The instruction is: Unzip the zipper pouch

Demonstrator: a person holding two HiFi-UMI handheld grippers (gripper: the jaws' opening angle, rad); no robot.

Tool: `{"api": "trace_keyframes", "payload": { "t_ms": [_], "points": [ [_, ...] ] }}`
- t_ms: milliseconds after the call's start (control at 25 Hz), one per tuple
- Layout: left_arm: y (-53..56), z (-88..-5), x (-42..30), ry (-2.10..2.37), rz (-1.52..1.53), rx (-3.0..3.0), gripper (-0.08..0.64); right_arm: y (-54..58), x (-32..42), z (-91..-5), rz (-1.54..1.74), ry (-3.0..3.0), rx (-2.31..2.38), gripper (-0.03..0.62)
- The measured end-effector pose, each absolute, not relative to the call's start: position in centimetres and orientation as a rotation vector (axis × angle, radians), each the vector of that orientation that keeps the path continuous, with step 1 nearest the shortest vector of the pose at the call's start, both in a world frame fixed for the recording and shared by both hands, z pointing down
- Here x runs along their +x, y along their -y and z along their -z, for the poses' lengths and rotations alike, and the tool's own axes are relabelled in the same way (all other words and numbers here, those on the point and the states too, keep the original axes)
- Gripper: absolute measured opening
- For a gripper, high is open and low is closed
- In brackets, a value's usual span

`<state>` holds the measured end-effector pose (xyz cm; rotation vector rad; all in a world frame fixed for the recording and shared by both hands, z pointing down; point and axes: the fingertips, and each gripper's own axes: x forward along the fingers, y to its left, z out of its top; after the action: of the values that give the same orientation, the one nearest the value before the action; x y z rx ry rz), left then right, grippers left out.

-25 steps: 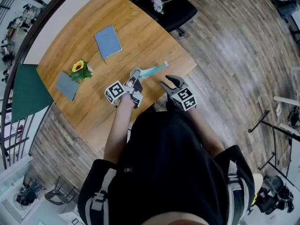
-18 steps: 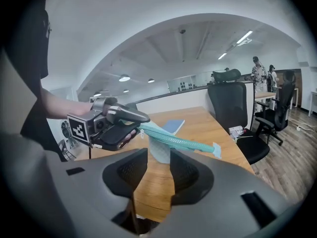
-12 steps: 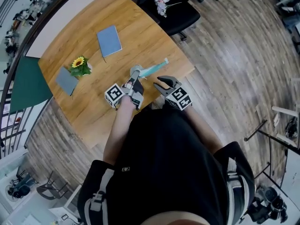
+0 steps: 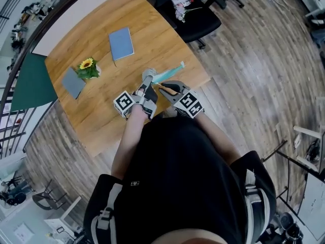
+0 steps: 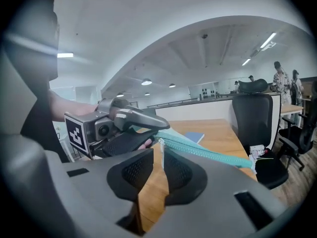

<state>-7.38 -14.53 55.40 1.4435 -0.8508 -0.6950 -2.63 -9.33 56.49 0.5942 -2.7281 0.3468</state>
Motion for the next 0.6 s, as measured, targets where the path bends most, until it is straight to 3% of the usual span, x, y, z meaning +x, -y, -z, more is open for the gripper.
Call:
{"api": "trace_keyframes", "payload": {
  "t_ms": [600],
  "points": [
    [13.5,-54.9,-5.6,0.848,0.754,1.414,0.008,9.2,-1.4,-55.4,-0.285,2.774,0.549,0.009]
  ]
}}
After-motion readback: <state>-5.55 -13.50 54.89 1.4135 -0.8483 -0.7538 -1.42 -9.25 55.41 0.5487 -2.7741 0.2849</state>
